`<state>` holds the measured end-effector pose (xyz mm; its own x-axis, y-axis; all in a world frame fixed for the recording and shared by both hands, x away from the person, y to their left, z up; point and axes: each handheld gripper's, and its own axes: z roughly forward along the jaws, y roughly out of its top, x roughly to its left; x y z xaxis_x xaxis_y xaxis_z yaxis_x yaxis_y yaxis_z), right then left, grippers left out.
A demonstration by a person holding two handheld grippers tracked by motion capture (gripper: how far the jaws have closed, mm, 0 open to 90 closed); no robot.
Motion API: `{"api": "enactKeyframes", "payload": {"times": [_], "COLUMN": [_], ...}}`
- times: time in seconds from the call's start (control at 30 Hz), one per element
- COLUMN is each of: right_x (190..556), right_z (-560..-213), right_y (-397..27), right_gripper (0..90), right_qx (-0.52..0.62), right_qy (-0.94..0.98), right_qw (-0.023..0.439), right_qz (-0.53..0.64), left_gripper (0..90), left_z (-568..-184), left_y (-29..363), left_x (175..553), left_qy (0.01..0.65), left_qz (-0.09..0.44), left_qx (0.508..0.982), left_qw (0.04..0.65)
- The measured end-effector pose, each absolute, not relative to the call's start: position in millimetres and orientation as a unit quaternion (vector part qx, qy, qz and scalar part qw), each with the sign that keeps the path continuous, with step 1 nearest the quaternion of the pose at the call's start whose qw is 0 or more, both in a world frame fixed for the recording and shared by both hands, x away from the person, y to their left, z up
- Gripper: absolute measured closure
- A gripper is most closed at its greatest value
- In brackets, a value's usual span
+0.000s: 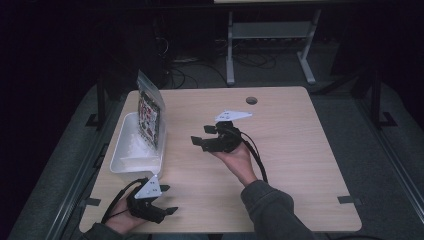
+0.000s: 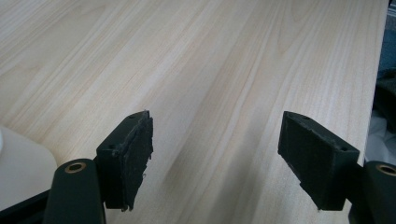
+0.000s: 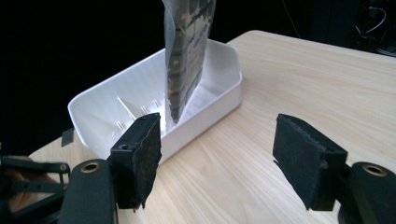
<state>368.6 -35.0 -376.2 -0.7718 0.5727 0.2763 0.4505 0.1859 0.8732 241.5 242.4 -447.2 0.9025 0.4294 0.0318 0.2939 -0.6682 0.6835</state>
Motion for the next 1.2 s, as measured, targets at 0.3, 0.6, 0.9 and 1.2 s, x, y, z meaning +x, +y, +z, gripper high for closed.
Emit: {"api": "enactKeyframes", "payload": {"times": [0.3,0.6,0.9,1.2], "right_x": [363.7,358.1,351.1,344.9], "right_z": [-382.9,-386.4,-391.0,-397.6], "right_y": [-60.4,-88.1,-112.1,-134.2], "right_gripper": [30.0,29.3,27.8,26.4], "right_qx": [0.345,0.360,0.369,0.381], "right_qy": [0.765,0.756,0.759,0.761], "right_qw": [0.051,0.051,0.047,0.034], "right_qz": [0.542,0.544,0.535,0.523], "left_gripper": [25.9,25.8,25.3,25.3], "left_z": [-448.1,-449.1,-449.0,-449.0], "left_y": [241.2,240.6,240.9,240.8], "left_x": [242.1,242.2,243.1,243.2], "left_qy": [0.199,0.200,0.205,0.208], "left_qz": [0.092,0.095,0.092,0.091], "left_qx": [0.910,0.911,0.910,0.909], "left_qw": [0.351,0.348,0.349,0.351]}}
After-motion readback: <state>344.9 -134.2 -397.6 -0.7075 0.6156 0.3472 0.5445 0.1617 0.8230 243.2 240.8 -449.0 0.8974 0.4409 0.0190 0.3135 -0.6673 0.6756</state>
